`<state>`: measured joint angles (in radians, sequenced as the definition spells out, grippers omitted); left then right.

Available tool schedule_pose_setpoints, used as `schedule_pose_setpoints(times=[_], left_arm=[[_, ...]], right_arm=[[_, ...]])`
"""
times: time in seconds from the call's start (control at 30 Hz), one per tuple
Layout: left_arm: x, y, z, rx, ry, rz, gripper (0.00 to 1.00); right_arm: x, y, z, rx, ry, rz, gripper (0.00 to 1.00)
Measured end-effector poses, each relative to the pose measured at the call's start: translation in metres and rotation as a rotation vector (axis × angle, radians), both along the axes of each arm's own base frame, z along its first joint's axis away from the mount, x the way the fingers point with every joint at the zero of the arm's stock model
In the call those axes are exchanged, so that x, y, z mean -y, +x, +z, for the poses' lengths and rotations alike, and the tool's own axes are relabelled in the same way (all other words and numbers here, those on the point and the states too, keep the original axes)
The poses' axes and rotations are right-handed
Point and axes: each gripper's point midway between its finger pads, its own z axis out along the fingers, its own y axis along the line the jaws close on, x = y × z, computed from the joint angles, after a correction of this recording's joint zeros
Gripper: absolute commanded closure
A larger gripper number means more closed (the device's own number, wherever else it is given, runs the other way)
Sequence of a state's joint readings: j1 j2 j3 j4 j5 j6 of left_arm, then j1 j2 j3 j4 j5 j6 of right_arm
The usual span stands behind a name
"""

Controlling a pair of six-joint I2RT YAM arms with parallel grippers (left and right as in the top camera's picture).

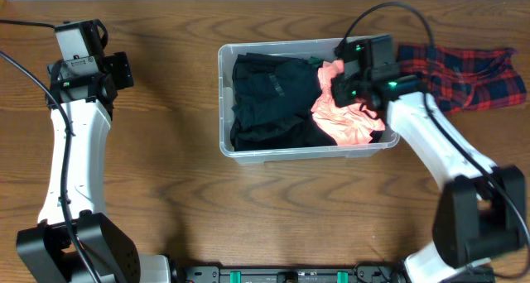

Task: Pack container
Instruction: 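Move the right gripper right toward the red plaid shirt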

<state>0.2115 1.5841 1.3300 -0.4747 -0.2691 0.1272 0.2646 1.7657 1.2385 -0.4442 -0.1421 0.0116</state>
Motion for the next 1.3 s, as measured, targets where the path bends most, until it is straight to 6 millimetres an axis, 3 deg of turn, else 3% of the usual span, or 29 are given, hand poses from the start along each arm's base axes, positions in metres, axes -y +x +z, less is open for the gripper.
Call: schedule_pose_setpoints(times=[0.13,0.3,0.43,0.57,0.67,0.8,1.0,1.1,1.3], left_arm=[[0.000,0.000,0.000,0.001,0.000,0.000,0.02],[0.000,0.000,0.000,0.001,0.000,0.000,0.02],[0.000,0.000,0.000,0.001,0.000,0.000,0.02],[0.000,0.000,0.000,0.001,0.000,0.000,0.02],[0.000,0.000,0.000,0.000,0.000,0.000,0.02],[0.000,0.000,0.000,0.001,0.000,0.000,0.02],[0.000,0.000,0.000,0.001,0.000,0.000,0.02],[0.000,0.000,0.000,0.000,0.000,0.000,0.02],[0.000,0.000,0.000,0.000,0.000,0.000,0.02]], right_arm=[[-0.007,-0.002,-0.027,-0.057,-0.004,0.019,0.89],[-0.007,-0.002,-0.018,-0.040,0.001,0.021,0.84],[-0.005,-0.003,0.017,0.031,0.011,0.014,0.79],[0.014,-0.006,0.085,0.181,0.015,-0.062,0.77],[0.052,-0.014,0.135,0.275,0.007,-0.194,0.76],[0.117,-0.027,0.162,0.311,-0.022,-0.400,0.75],[0.221,-0.040,0.154,0.267,-0.060,-0.707,0.72],[0.260,-0.048,0.147,0.249,-0.075,-0.814,0.73],[0.299,-0.056,0.128,0.193,-0.065,-0.919,0.71]])
